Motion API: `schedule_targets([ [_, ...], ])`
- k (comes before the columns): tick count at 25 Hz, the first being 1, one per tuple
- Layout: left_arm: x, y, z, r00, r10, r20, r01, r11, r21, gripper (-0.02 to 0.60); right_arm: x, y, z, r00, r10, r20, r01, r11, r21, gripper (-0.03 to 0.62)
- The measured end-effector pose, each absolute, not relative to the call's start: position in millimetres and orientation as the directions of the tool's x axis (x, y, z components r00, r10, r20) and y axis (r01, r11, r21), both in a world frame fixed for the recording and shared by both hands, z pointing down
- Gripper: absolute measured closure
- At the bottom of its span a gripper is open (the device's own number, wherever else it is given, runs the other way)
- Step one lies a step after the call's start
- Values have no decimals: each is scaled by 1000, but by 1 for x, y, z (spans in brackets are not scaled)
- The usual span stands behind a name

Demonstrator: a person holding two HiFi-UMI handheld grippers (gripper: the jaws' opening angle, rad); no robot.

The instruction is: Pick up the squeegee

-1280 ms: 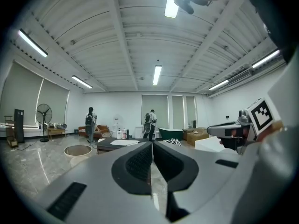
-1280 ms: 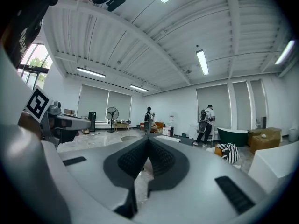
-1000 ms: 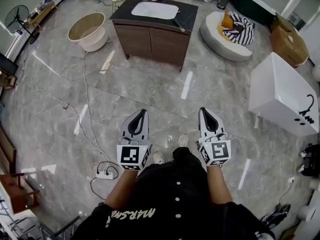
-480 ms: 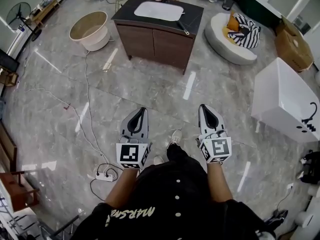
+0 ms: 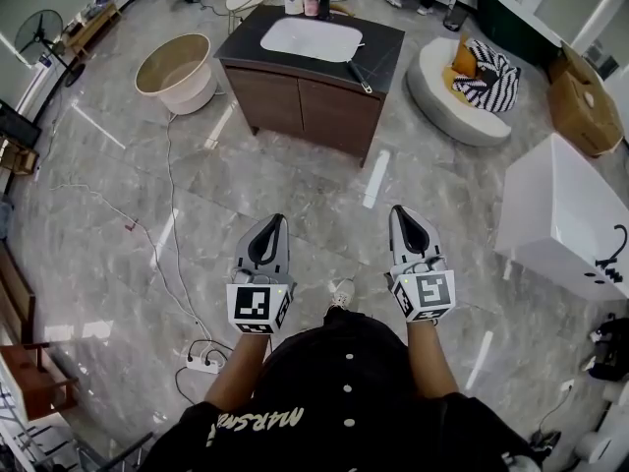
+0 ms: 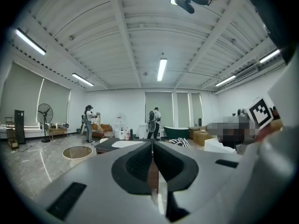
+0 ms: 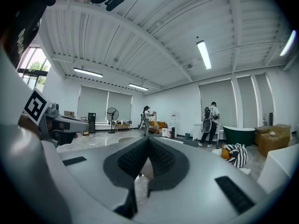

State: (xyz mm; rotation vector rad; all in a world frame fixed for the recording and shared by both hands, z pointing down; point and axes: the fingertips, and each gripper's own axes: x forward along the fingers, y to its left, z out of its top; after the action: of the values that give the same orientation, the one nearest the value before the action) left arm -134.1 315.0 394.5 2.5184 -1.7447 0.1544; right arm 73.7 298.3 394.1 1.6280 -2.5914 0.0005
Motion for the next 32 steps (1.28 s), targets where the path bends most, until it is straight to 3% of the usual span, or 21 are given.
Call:
schedule_targets([
  [17,-73,218,385,327,-939,104,-944,-330,-12,563,130,192,399,-470,-880,71,-880,473,40,599],
  [32,-70,169,405,335,-933,131,-941,-337,5,563,138,147,407,-450,-890,74,-890,454,44,599],
])
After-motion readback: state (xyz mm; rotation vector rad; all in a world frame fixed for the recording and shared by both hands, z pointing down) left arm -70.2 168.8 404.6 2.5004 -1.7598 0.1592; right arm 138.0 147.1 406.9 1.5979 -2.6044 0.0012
